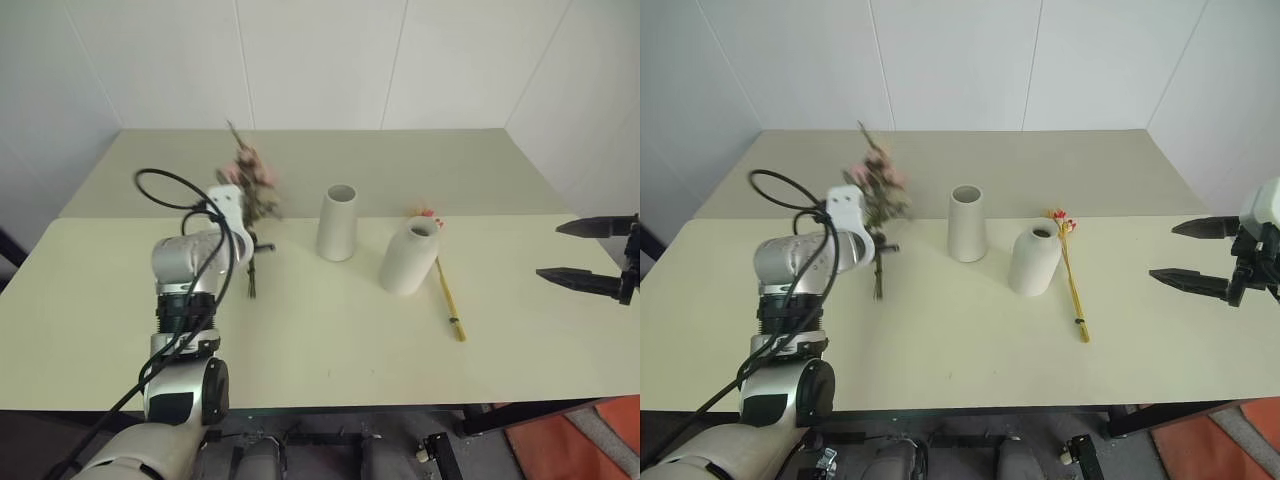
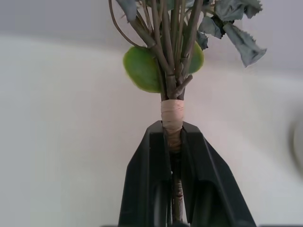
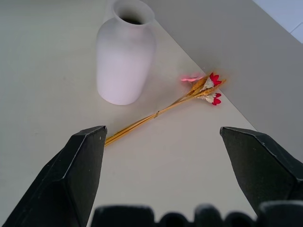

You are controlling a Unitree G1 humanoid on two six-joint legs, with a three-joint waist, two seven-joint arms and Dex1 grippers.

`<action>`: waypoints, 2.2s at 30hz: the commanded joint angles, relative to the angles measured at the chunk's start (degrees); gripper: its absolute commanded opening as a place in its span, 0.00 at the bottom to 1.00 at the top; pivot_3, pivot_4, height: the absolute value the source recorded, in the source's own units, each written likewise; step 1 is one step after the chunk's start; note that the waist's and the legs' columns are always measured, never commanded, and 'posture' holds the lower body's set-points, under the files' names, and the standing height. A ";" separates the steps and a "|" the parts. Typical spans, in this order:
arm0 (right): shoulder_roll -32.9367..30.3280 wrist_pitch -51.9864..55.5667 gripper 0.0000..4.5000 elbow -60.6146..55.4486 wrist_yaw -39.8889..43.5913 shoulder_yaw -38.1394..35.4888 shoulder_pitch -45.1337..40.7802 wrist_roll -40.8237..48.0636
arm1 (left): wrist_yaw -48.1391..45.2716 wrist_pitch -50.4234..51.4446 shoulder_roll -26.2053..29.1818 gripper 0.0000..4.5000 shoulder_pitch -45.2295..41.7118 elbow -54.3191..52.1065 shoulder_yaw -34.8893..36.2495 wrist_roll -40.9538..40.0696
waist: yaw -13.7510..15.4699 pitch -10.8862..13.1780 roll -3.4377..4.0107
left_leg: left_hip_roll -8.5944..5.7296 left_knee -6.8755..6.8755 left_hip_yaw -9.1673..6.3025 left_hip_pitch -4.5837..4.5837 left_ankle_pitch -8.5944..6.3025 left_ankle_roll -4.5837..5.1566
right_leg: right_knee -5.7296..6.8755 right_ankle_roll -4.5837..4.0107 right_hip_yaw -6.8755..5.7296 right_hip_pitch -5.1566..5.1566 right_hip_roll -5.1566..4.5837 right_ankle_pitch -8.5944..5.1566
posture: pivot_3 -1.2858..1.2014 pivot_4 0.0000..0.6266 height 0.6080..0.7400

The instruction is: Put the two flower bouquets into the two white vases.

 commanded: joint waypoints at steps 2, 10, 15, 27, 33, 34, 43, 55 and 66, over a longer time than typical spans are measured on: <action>0.76 -1.24 1.00 -2.35 -1.57 -2.63 0.30 1.18 | -1.91 -24.39 3.54 0.01 -6.03 7.79 2.54 2.17 | 0.23 0.00 -0.01 | -0.01 0.02 0.00 0.00 0.01 -0.02 | -0.02 0.07 -0.01 0.03 0.00 0.00 | 0.52 0.24 1.00; 3.68 -0.92 1.00 -5.75 -3.82 -3.96 2.53 1.85 | -23.81 -54.85 -3.45 0.01 -15.97 23.04 16.19 -18.13 | 1.40 0.00 -0.02 | -0.07 0.12 0.13 -0.29 0.02 -0.03 | -0.32 0.23 -0.02 -0.01 -0.11 0.15 | 0.52 0.24 1.00; 4.61 -0.20 1.00 -9.13 -5.37 -6.51 6.32 2.57 | -33.42 -58.64 -7.33 0.01 -20.39 31.63 16.24 -22.98 | 1.80 0.01 -0.04 | -0.07 0.32 0.12 -0.45 0.01 -0.02 | -0.32 0.36 -0.09 -0.03 -0.10 0.14 | 0.52 0.24 1.00; 4.19 1.68 1.00 -14.03 -7.47 -11.84 10.80 3.51 | -49.95 -63.17 -8.78 0.01 -25.95 49.70 13.88 -22.65 | 0.59 0.01 -0.04 | -0.05 0.37 0.12 -0.44 0.01 -0.01 | -0.36 0.78 -0.03 -0.02 -0.07 -0.03 | 0.52 0.24 1.00; 4.53 2.65 1.00 -15.66 -8.52 -12.72 11.68 3.75 | -50.96 -65.45 -10.49 0.01 -27.11 54.58 12.84 -20.46 | 0.66 0.02 -0.05 | -0.05 0.38 0.11 -0.46 0.01 -0.01 | -0.37 0.78 -0.03 -0.03 -0.08 -0.02 | 0.52 0.24 1.00; 4.58 2.87 1.00 -15.97 -8.57 -13.04 12.01 3.82 | -51.10 -65.49 -10.68 0.01 -27.06 55.14 12.62 -20.07 | 0.69 0.02 -0.05 | -0.05 0.37 0.11 -0.47 0.00 -0.01 | -0.37 0.78 -0.03 -0.03 -0.08 -0.03 | 0.52 0.24 1.00; 4.92 4.35 1.00 -18.29 -9.12 -16.00 15.01 4.12 | -51.93 -66.07 -11.58 0.01 -27.38 57.44 11.72 -17.74 | 0.53 0.02 -0.05 | -0.04 0.37 0.11 -0.45 0.00 -0.01 | -0.35 0.79 -0.03 -0.03 -0.07 -0.03 | 0.52 0.24 1.00; 4.80 4.89 1.00 -19.05 -9.33 -16.49 15.94 4.60 | -53.70 -69.47 -12.79 0.01 -25.37 59.11 6.59 -9.69 | 0.58 0.02 -0.05 | -0.05 0.37 0.11 -0.45 0.00 -0.01 | -0.36 0.80 -0.03 -0.04 -0.07 -0.03 | 0.52 0.24 1.00; 5.07 4.77 1.00 -19.27 -9.41 -17.48 16.92 4.75 | -53.20 -74.72 -12.68 0.01 -24.03 60.41 -0.20 0.03 | 0.64 0.02 -0.05 | -0.06 0.37 0.11 -0.45 0.00 0.00 | -0.36 0.80 -0.03 -0.03 -0.07 -0.03 | 0.52 0.24 1.00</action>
